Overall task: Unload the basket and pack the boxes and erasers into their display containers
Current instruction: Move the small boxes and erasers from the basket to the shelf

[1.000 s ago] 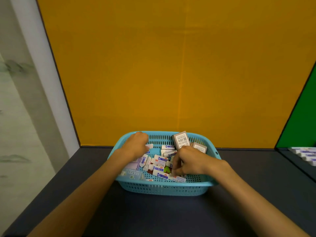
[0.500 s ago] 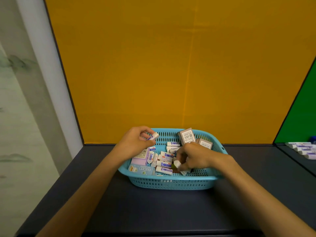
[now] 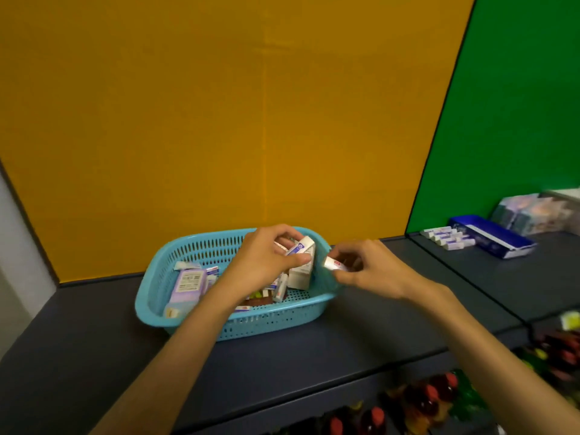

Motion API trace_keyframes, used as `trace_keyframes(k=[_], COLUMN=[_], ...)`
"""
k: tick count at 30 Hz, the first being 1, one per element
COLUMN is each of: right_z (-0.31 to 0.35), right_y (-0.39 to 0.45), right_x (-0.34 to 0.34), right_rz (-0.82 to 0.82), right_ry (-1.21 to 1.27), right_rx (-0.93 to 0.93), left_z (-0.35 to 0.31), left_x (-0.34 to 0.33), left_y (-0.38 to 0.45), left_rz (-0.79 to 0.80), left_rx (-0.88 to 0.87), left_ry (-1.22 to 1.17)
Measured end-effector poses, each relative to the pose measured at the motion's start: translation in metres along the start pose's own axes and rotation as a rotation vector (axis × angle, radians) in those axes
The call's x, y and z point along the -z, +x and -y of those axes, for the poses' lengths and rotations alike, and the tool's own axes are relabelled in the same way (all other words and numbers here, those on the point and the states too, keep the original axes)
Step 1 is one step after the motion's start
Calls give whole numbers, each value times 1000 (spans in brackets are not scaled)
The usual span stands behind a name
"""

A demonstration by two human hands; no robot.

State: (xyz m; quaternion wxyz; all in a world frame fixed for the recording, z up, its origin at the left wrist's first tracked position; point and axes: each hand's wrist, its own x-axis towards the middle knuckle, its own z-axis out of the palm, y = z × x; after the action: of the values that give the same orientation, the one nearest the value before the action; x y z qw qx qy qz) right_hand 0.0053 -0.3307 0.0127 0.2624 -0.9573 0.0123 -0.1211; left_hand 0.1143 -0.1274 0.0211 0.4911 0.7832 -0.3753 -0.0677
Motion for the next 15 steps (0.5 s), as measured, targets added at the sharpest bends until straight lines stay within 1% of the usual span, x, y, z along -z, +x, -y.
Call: trace_keyframes(k=[4,8,15], right_z=[-36,-83,-178], right_y=[-44,-95,-192], right_x=[35,72,134], right_rz=[-84,-108,-158], right_ry=[-58,-65,-29], right_rx=[-58,-124,-210], left_z=[-27,-54,-110], left_x=[-58,-125,-253], left_y=[13,26,32], left_rz=[89,165,229], left_rx=[-94,-113,-148], left_ry=[-13,-51,14])
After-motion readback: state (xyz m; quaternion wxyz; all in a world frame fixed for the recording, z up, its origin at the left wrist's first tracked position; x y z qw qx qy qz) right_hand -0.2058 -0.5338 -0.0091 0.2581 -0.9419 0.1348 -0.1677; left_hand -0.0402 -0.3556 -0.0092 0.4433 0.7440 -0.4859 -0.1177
